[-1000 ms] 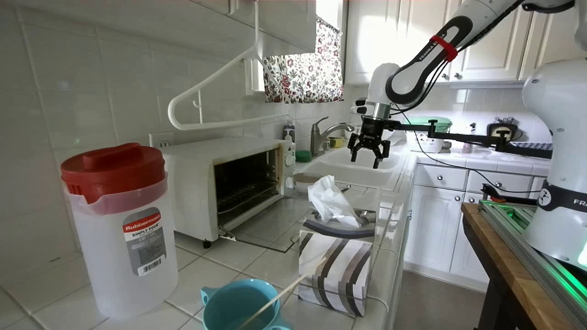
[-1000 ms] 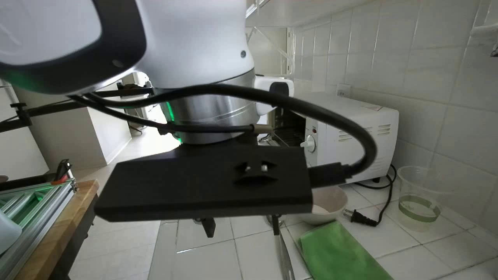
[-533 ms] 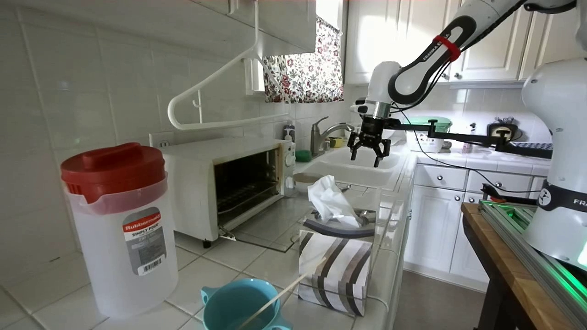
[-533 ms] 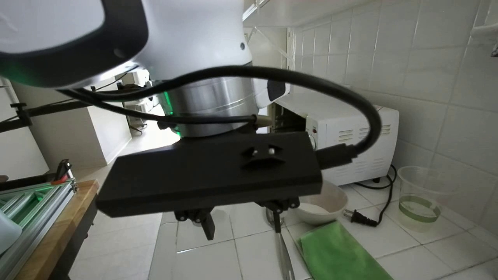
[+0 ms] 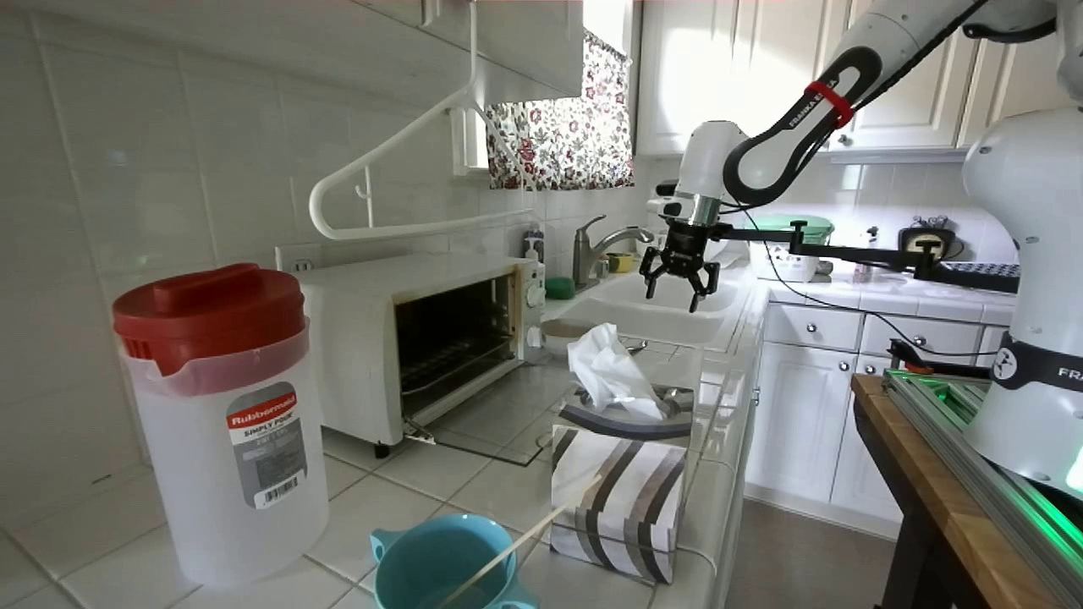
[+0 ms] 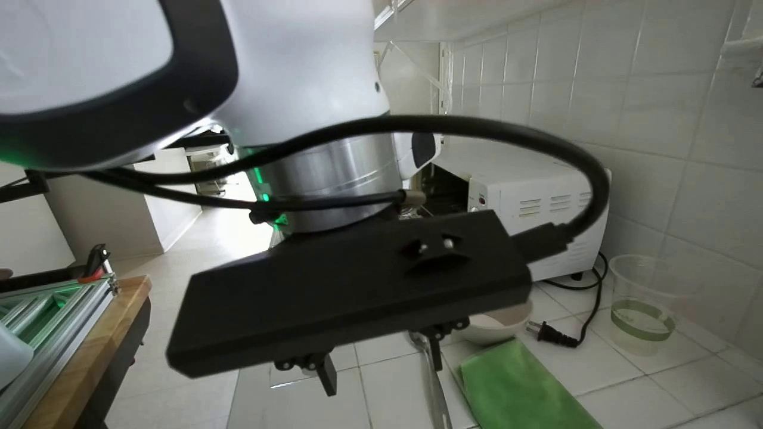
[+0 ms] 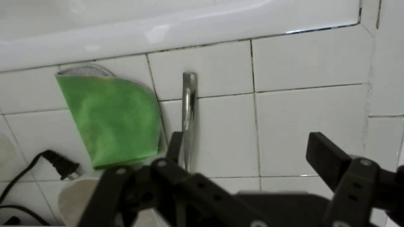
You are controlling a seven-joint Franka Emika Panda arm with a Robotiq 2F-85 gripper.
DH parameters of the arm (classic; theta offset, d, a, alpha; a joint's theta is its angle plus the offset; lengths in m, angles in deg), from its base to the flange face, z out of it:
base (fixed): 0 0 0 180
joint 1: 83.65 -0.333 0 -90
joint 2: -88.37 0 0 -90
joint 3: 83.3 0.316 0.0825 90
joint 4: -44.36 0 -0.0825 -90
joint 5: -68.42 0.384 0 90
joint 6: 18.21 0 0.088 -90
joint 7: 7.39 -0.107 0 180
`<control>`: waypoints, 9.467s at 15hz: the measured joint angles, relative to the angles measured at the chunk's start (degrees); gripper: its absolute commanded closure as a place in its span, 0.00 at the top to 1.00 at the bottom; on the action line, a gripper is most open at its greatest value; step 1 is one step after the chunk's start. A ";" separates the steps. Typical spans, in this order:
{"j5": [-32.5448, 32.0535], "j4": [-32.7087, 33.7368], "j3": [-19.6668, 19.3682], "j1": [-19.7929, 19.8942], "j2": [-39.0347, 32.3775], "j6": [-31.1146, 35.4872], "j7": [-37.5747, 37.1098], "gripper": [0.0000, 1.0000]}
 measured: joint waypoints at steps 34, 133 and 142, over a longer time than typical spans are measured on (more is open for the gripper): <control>-16.65 15.03 -2.10 -13.28 21.16 -20.02 -10.62 1.00; -35.90 18.62 21.28 -5.55 24.12 -58.22 -15.75 0.05; -48.17 24.79 15.94 -15.42 21.64 -58.21 -13.75 0.05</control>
